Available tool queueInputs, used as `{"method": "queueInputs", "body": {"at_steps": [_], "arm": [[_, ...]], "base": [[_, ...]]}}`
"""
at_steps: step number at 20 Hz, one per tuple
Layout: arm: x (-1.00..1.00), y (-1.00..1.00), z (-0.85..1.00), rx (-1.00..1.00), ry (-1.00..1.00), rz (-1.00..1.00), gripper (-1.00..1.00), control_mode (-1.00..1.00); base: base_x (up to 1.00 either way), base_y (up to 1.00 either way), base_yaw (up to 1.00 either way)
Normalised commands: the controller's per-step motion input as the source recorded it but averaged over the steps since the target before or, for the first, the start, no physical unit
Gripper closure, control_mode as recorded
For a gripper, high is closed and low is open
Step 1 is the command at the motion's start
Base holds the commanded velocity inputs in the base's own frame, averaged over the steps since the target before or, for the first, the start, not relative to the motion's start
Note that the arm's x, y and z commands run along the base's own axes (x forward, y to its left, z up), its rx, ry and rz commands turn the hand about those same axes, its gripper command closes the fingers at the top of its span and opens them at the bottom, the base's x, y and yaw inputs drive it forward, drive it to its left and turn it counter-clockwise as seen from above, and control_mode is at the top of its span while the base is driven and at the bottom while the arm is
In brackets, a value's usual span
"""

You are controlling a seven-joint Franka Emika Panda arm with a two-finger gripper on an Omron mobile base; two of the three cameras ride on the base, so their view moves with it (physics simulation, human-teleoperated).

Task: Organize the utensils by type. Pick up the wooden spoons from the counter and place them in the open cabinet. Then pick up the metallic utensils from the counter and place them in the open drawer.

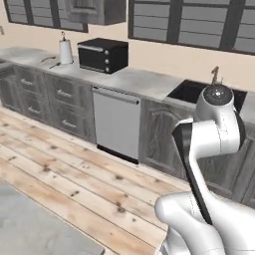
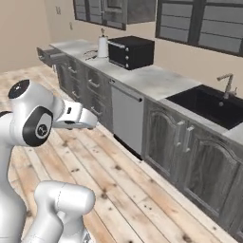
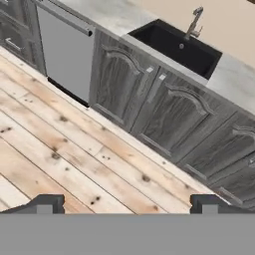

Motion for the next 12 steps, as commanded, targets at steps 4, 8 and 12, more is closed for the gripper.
{"method": "queueInputs", "body": {"at_steps": [4,8,12], "arm": [[0.0,0.0,0.0,0.0,0.0,0.0,-1.0,1.0],[0.0,0.0,0.0,0.0,0.0,0.0,-1.0,1.0],[0.0,0.0,0.0,0.0,0.0,0.0,-1.0,1.0]], "base": [[0.98,-0.04,0.39],[0.99,-0.03,0.37],[0.99,-0.04,0.36]]}}
